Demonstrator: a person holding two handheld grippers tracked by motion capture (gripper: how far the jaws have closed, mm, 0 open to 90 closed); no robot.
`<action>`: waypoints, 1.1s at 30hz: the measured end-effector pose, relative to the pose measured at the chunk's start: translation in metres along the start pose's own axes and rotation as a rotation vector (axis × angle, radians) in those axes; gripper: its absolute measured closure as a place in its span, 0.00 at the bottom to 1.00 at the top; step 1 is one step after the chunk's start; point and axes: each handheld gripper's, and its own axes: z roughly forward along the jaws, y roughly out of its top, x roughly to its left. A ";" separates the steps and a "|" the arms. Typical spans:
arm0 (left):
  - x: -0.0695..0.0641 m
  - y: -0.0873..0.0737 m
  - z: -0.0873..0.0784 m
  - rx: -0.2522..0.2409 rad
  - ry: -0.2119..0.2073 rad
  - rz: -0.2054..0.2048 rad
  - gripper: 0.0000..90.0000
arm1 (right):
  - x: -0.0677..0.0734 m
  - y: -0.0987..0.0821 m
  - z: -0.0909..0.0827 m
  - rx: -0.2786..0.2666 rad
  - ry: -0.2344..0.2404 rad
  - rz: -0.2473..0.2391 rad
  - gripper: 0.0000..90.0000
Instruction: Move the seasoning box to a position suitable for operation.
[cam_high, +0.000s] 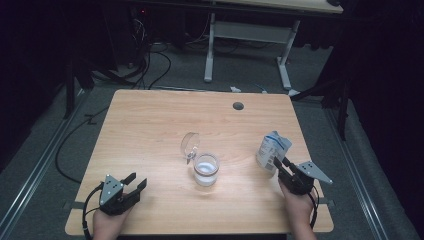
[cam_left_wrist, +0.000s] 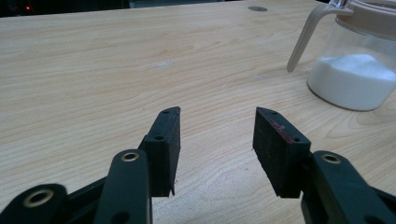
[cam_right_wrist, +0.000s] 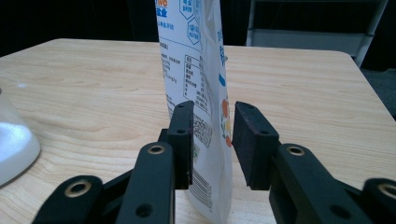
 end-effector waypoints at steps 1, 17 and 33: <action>0.000 0.000 0.000 0.002 -0.003 0.000 0.58 | 0.000 0.000 0.000 0.001 -0.003 -0.005 0.75; -0.007 0.007 0.018 0.038 -0.036 -0.010 0.58 | 0.005 -0.008 -0.014 0.031 -0.026 -0.015 0.68; -0.008 0.009 0.033 0.056 -0.033 -0.004 0.59 | 0.020 -0.018 -0.031 0.052 -0.035 -0.052 0.70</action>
